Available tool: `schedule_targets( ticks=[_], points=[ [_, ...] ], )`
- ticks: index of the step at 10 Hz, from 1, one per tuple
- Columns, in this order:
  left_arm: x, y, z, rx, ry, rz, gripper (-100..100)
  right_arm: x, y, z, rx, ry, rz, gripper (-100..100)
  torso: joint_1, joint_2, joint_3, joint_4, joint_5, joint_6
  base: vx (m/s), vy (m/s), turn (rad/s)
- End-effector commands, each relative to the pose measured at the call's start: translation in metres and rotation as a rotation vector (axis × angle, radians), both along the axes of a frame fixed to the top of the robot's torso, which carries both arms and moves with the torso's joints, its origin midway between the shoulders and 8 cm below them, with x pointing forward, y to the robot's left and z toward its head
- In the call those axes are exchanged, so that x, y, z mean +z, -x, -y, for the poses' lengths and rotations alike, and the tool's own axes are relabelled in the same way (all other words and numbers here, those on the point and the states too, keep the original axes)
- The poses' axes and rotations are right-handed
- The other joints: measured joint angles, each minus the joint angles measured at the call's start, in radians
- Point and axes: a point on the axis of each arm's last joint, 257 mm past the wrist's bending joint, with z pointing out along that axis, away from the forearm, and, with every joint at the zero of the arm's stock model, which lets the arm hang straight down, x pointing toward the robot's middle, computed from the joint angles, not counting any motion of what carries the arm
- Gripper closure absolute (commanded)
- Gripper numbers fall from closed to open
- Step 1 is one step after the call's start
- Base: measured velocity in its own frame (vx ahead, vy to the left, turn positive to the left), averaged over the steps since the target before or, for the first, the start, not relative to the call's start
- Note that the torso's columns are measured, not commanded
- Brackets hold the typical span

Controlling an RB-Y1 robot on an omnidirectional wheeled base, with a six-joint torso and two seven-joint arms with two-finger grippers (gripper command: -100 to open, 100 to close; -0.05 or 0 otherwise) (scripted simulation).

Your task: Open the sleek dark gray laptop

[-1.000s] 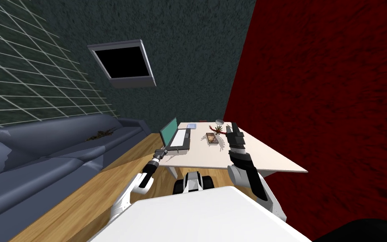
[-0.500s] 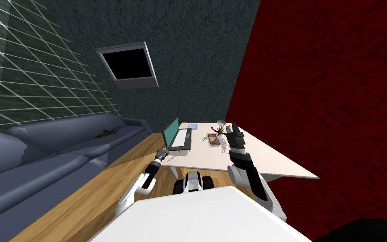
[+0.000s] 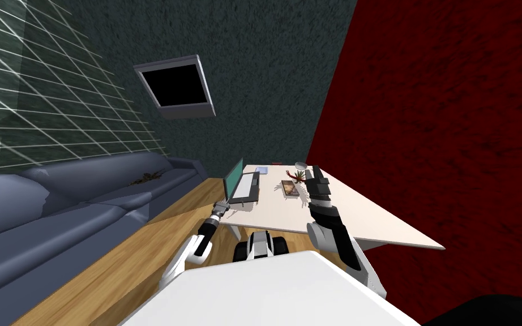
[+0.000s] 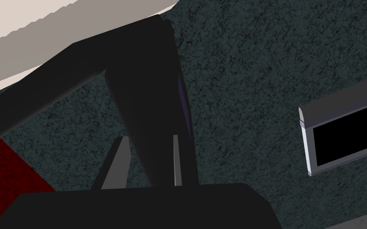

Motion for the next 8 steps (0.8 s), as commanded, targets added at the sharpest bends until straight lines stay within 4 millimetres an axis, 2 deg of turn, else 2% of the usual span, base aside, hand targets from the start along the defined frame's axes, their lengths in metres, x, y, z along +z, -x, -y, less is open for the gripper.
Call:
schedule_targets(
  ticks=[1,8],
  points=[
    [-0.007,0.005,0.013,-0.019,-0.053,0.004,100,0.0,0.0,0.0,0.0,0.0,0.0,0,0.001,0.001,0.0,0.001,0.0,0.0,0.028,0.019,0.058],
    [-0.018,0.014,0.039,-0.056,-0.181,0.022,100,0.0,0.0,0.0,0.0,0.0,0.0,0,0.003,-0.002,-0.001,-0.003,0.002,-0.002,0.025,0.014,0.041]
  ],
)
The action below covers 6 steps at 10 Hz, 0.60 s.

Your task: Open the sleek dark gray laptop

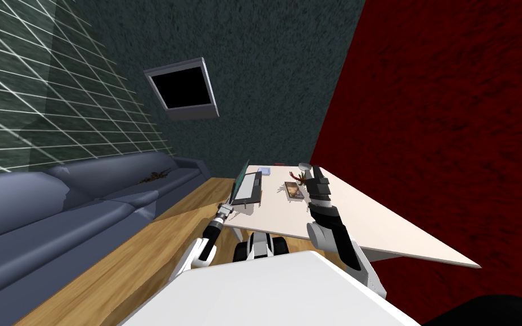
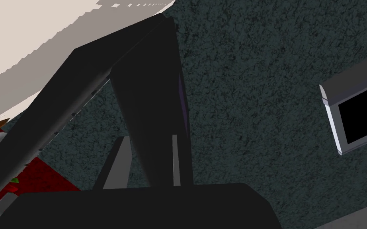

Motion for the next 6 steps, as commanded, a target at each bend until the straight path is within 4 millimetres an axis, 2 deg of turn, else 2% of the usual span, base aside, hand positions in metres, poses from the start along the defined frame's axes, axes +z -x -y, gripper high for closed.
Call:
schedule_targets(
  ticks=[1,6],
  points=[
    [-0.01,0.006,0.012,-0.015,-0.058,-0.002,100,0.0,0.0,0.0,0.0,0.0,0.0,0,0.0,0.0,0.0,0.0,0.0,0.001,0.027,0.014,0.054],
    [-0.016,0.012,0.03,-0.041,-0.147,0.015,100,0.0,0.0,0.0,0.0,0.0,0.0,0,0.003,-0.004,-0.002,-0.002,0.001,-0.001,0.024,0.012,0.041]
  ],
)
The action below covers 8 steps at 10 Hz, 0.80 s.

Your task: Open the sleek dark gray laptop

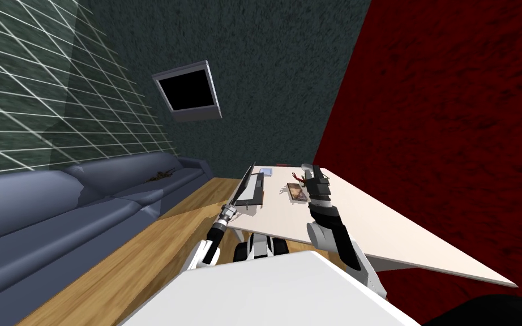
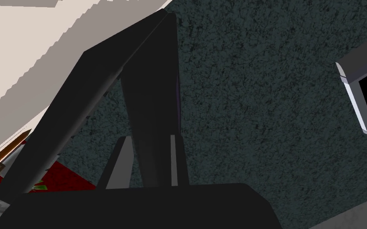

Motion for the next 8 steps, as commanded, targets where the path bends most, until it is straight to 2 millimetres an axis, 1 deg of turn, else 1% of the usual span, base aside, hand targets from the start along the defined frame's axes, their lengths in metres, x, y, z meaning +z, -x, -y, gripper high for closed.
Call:
schedule_targets(
  ticks=[1,2,3,4,5,6,8],
  points=[
    [-0.01,0.006,0.01,-0.01,-0.065,-0.003,100,0.0,0.0,0.0,0.0,0.0,0.0,0,0.0,-0.001,0.0,0.0,0.0,0.001,0.02,0.014,0.042],
    [-0.01,0.006,0.01,-0.01,-0.069,-0.003,100,0.0,0.0,0.0,0.0,0.0,0.0,0,0.0,0.0,0.0,0.0,0.0,0.0,0.021,0.012,0.039],
    [-0.013,0.009,0.019,-0.022,-0.095,0.003,100,0.0,0.0,0.0,0.0,0.0,0.0,0,0.0,0.0,0.0,0.001,-0.001,0.0,0.028,0.018,0.07],
    [-0.013,0.009,0.019,-0.023,-0.107,0.006,100,0.0,0.0,0.0,0.0,0.0,0.0,0,0.0,0.0,0.0,0.001,-0.001,0.0,0.019,0.01,0.032],
    [-0.006,0.006,0.022,-0.031,-0.09,0.019,100,0.0,0.0,0.0,0.0,0.0,0.0,0,0.0,-0.002,0.0,0.001,-0.001,0.001,-0.006,-0.003,0.0],
    [-0.002,0.0,0.018,-0.027,-0.097,0.017,-100,0.0,0.0,0.0,0.0,0.0,0.0,0,-0.002,0.0,0.0,0.002,-0.001,0.001,-0.033,-0.002,-0.054],
    [0.008,-0.01,0.009,-0.016,-0.101,0.014,-100,0.0,0.0,0.0,0.0,0.0,0.0,0,-0.007,0.004,0.003,0.0,0.001,0.007,-0.059,0.017,-0.102]
  ],
)
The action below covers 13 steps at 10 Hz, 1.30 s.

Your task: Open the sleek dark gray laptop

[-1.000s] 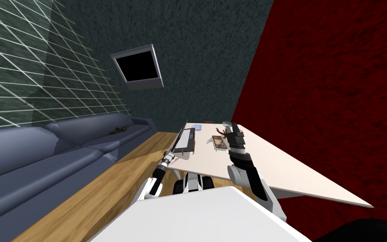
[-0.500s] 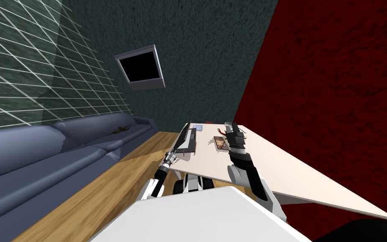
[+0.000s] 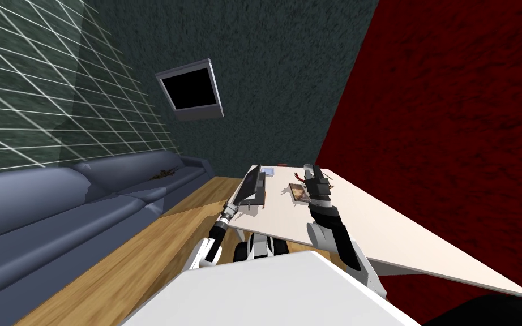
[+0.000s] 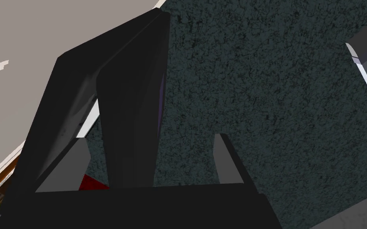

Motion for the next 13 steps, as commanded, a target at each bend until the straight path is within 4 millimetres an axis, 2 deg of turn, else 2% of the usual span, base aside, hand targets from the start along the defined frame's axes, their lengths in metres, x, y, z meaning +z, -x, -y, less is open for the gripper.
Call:
schedule_targets(
  ticks=[1,4,5,8,10,11,12,13],
  points=[
    [-0.001,-0.006,-0.006,0.017,0.002,-0.023,-100,0.0,0.0,0.0,0.0,0.0,0.0,0,-0.003,0.0,0.0,0.0,-0.001,0.0,-0.051,0.005,-0.064],
    [0.016,-0.02,-0.019,0.04,0.0,-0.02,-100,0.0,0.0,0.0,0.0,0.0,0.0,0,-0.003,0.003,0.001,0.003,-0.003,-0.002,-0.057,-0.013,-0.09],
    [0.015,-0.021,-0.021,0.049,-0.002,-0.024,-100,0.0,0.0,0.0,0.0,0.0,0.0,0,-0.001,0.005,0.001,0.005,-0.003,-0.003,-0.046,-0.01,-0.056],
    [0.035,-0.034,-0.033,0.076,0.0,-0.014,-100,0.0,0.0,0.0,0.0,0.0,0.0,0,0.001,0.007,0.003,0.008,-0.003,-0.005,-0.052,-0.007,-0.094],
    [0.042,-0.038,-0.04,0.096,0.001,-0.012,-100,0.0,0.0,0.0,0.0,0.0,0.0,0,0.0,0.007,0.003,0.008,-0.004,-0.005,-0.048,-0.002,-0.046],
    [0.037,-0.035,-0.035,0.087,-0.003,-0.015,-100,0.0,0.0,0.0,0.0,0.0,0.0,0,-0.001,0.007,0.002,0.007,-0.004,-0.005,-0.027,-0.001,-0.016],
    [0.037,-0.035,-0.036,0.091,0.0,-0.016,0,0.0,0.0,0.0,0.0,0.0,0.0,0,0.0,0.005,0.002,0.007,-0.004,-0.005,-0.006,0.0,0.003],
    [0.037,-0.035,-0.036,0.091,-0.001,-0.016,0,0.0,0.0,0.0,0.0,0.0,0.0,0,0.0,0.004,0.001,0.006,-0.004,-0.005,0.0,0.0,0.0]
  ],
)
